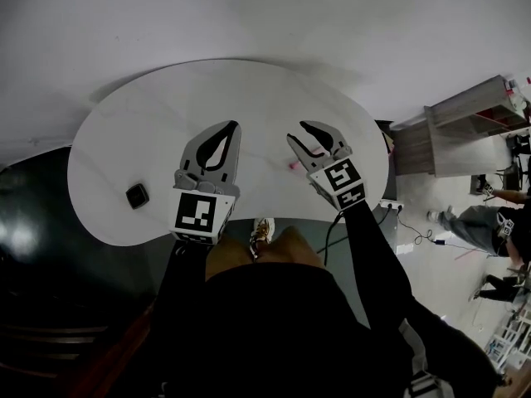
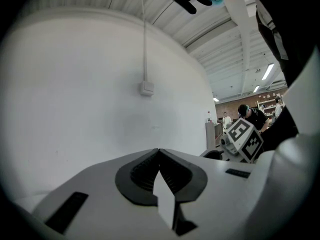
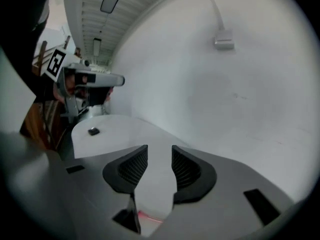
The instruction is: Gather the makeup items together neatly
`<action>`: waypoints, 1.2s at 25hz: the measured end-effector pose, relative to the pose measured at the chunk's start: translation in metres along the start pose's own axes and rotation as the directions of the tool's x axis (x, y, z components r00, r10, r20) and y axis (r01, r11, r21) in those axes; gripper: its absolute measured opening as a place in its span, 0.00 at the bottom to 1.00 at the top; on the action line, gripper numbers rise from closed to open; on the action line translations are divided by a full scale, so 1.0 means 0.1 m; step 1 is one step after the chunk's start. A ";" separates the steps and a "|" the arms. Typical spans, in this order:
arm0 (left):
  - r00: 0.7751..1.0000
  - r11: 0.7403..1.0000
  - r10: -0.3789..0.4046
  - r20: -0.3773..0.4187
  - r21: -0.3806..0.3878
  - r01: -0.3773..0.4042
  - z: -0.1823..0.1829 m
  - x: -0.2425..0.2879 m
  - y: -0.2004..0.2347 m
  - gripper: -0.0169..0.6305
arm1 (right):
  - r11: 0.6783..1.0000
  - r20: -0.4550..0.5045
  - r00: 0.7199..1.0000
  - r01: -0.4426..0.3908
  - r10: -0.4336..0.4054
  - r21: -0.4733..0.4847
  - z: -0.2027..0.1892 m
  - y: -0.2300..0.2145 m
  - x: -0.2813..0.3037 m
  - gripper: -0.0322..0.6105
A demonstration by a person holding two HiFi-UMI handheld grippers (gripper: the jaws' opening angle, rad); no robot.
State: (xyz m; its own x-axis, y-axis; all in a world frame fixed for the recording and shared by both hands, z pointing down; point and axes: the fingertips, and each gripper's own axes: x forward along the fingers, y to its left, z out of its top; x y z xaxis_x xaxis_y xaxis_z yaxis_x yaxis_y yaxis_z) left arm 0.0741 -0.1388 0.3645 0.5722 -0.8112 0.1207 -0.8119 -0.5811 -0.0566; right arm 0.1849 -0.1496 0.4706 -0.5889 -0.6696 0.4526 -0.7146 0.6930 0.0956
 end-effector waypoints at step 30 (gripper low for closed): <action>0.993 1.000 0.022 -0.117 -0.019 -0.024 -0.39 -0.27 0.04 0.05 | 0.406 -0.900 0.376 -0.874 0.222 -0.266 -2.25 0.06 0.18 0.15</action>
State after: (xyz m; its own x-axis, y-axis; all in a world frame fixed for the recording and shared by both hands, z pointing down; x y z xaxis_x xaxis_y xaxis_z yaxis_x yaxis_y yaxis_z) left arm 0.0510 -0.1164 0.3992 0.5367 -0.8105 0.2347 -0.8275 -0.5599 -0.0411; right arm 0.2550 -0.0967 0.6789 -0.0402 0.1417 0.9891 0.3250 0.9379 -0.1212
